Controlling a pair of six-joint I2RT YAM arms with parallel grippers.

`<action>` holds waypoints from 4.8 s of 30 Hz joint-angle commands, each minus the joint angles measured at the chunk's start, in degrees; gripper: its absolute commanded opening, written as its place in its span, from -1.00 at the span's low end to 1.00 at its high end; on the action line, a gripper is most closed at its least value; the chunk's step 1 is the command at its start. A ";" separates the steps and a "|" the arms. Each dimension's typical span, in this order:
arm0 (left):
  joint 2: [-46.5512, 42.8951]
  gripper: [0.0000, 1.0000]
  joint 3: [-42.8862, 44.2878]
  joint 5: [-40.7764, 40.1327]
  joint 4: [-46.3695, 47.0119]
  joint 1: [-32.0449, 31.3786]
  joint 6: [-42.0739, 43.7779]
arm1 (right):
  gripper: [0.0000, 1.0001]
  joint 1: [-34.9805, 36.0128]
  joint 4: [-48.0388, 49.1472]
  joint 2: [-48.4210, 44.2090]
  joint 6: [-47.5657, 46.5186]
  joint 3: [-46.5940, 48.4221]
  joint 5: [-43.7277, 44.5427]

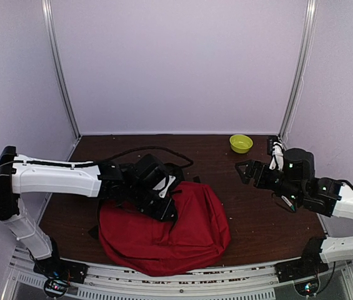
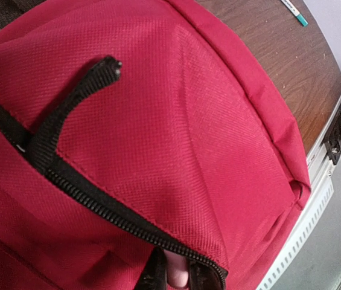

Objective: Pack the student bag
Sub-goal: Place the pen in the lower front pocket of the bag, then adjust the pen at the corner of the board.

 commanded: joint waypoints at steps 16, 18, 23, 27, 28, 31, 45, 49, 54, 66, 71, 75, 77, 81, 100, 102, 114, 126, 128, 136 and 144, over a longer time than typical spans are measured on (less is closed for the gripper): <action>-1.59 -0.87 -1.39 9.21 13.29 0.19 3.49 | 1.00 -0.89 -0.48 -1.55 0.34 -0.85 -0.79; -1.71 -0.86 -1.46 9.02 13.19 0.15 3.54 | 1.00 -0.89 -0.37 -1.42 0.41 -0.86 -0.87; -2.10 -0.68 -1.84 8.71 13.27 0.16 3.68 | 1.00 -1.01 -0.64 -1.42 0.34 -0.36 -1.01; -2.95 -0.52 -2.17 8.36 13.17 0.16 3.64 | 1.00 -0.95 -0.77 -1.56 0.36 -0.24 -1.06; -3.22 -0.48 -2.24 8.21 12.98 0.17 3.65 | 1.00 -1.02 -0.81 -1.56 0.38 -0.18 -1.06; -4.08 -0.37 -2.72 7.75 12.58 0.17 3.68 | 1.00 -0.98 -0.86 -1.67 0.55 -0.16 -1.25; -9.51 -0.21 -7.09 4.90 12.40 0.14 4.35 | 1.00 -1.16 -4.50 -2.03 -1.73 1.90 1.38; -11.80 -0.17 -8.50 2.12 11.24 0.14 5.24 | 1.00 -1.49 -6.50 -2.20 -3.32 2.86 3.24; -15.26 -0.01 -10.62 -1.60 10.64 0.14 6.16 | 1.00 -2.26 -9.73 -2.02 -5.23 4.43 6.66; -21.06 0.46 -13.70 -7.59 8.11 0.14 7.60 | 1.00 -11.28 -17.47 -0.61 -7.44 6.74 10.69; -22.11 0.58 -14.71 -9.12 7.95 0.14 7.39 | 1.00 -18.73 -20.91 2.69 -7.66 8.46 9.80; -22.13 0.63 -14.67 -9.85 8.09 0.14 7.44 | 1.00 -25.40 -22.39 7.33 -7.85 10.55 8.28; -22.21 0.64 -14.70 -9.88 8.13 0.14 7.45 | 1.00 -29.77 -23.66 10.55 -6.93 11.92 7.58; -22.70 0.63 -15.53 -9.63 9.00 0.14 6.96 | 0.99 -38.76 -24.78 17.99 -1.63 14.87 1.85; -24.79 0.60 -18.06 -9.35 9.92 0.14 5.05 | 0.45 -63.20 -13.51 46.98 23.87 19.42 -18.97; -24.53 0.60 -17.90 -9.33 9.98 0.14 5.10 | 0.45 -63.41 -13.75 47.43 24.19 20.36 -17.63; -23.36 0.59 -17.44 -8.89 10.63 0.14 5.28 | 0.35 -63.43 -15.63 50.06 26.66 24.11 -12.33; -24.27 0.60 -18.51 -8.97 11.51 0.15 6.20 | 0.20 -63.43 -18.14 43.44 16.11 21.95 -8.14; -24.40 0.59 -18.26 -8.83 11.28 0.15 6.52 | 0.16 -63.38 -18.11 43.19 13.73 22.52 -7.51; -24.44 0.59 -18.19 -8.57 11.51 0.19 7.08 | 0.33 -63.42 -27.65 48.58 4.45 33.60 -6.13; -23.89 0.59 -18.14 -8.17 11.82 0.14 7.11 | 0.52 -63.43 -27.36 52.80 -0.45 37.30 -12.84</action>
